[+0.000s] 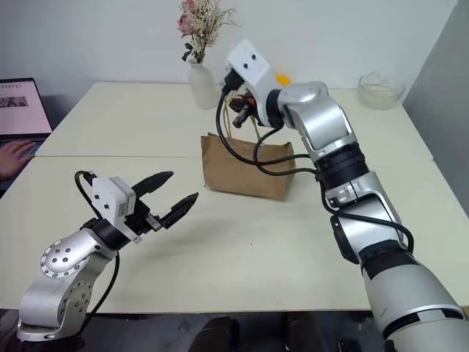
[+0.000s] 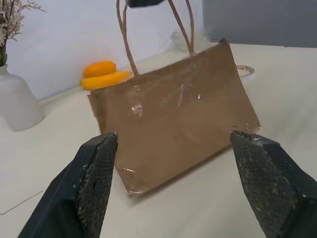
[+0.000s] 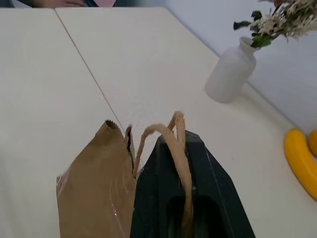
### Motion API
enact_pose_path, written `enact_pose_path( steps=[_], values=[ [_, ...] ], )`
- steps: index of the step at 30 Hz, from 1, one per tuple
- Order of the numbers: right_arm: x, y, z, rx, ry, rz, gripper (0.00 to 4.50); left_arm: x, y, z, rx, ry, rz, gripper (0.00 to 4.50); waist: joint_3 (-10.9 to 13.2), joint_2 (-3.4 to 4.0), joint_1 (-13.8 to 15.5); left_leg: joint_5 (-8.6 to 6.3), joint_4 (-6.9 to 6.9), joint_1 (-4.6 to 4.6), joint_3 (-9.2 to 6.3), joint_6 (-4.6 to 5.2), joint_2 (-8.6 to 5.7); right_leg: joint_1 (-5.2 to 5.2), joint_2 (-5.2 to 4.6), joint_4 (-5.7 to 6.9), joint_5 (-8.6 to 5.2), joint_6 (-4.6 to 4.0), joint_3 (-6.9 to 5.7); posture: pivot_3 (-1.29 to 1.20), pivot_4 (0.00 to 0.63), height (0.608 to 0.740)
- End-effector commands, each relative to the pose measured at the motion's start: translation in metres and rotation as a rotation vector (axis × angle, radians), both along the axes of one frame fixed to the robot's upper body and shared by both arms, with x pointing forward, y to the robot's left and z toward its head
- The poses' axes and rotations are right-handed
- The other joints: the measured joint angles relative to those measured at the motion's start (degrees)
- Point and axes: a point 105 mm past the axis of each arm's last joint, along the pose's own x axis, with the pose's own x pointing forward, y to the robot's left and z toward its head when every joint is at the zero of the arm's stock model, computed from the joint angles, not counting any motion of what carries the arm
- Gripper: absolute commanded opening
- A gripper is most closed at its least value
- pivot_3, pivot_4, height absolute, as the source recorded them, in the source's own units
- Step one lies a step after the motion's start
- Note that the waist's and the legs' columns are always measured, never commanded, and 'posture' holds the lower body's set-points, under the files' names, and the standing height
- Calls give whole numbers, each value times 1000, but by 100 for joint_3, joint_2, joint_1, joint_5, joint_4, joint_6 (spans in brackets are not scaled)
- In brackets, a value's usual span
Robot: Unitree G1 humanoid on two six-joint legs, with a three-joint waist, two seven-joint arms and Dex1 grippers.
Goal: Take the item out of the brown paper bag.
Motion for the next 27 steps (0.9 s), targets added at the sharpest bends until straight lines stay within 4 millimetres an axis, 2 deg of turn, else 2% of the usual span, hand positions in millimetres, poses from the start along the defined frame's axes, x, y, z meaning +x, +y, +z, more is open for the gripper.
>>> enact_pose_path(
  steps=[1, 7, 16, 27],
  values=[
    [-4, 8, 40, 66, -121, 21, 37, -4, 0, 16, 19, -74, 3, 3796, 0, 0, -8, 0, 0, 0, 2, 0, 0, -1, 1, 0, 0, 0, 5, 0, 150, 740],
    [0, 15, 49, 60, -192, 36, 37, -4, 0, 17, 28, -79, 10, 3796, 0, 0, -11, -1, 0, 0, 13, 1, -2, -4, 2, -3, 2, 3, 28, 0, 150, 740],
    [15, 14, 31, 0, -217, -6, 37, -5, -1, 16, 37, -81, 7, 3796, 0, 0, -12, -2, 0, 0, 21, 2, -1, -12, 2, -2, 4, 6, 47, 0, 150, 740],
    [16, 13, 24, -27, -212, -3, 37, -5, -1, 16, 48, -82, -4, 3796, 0, 0, -18, -2, 0, 1, 22, 2, -1, -13, 2, 0, 4, 5, 50, 0, 150, 740]
  ],
)
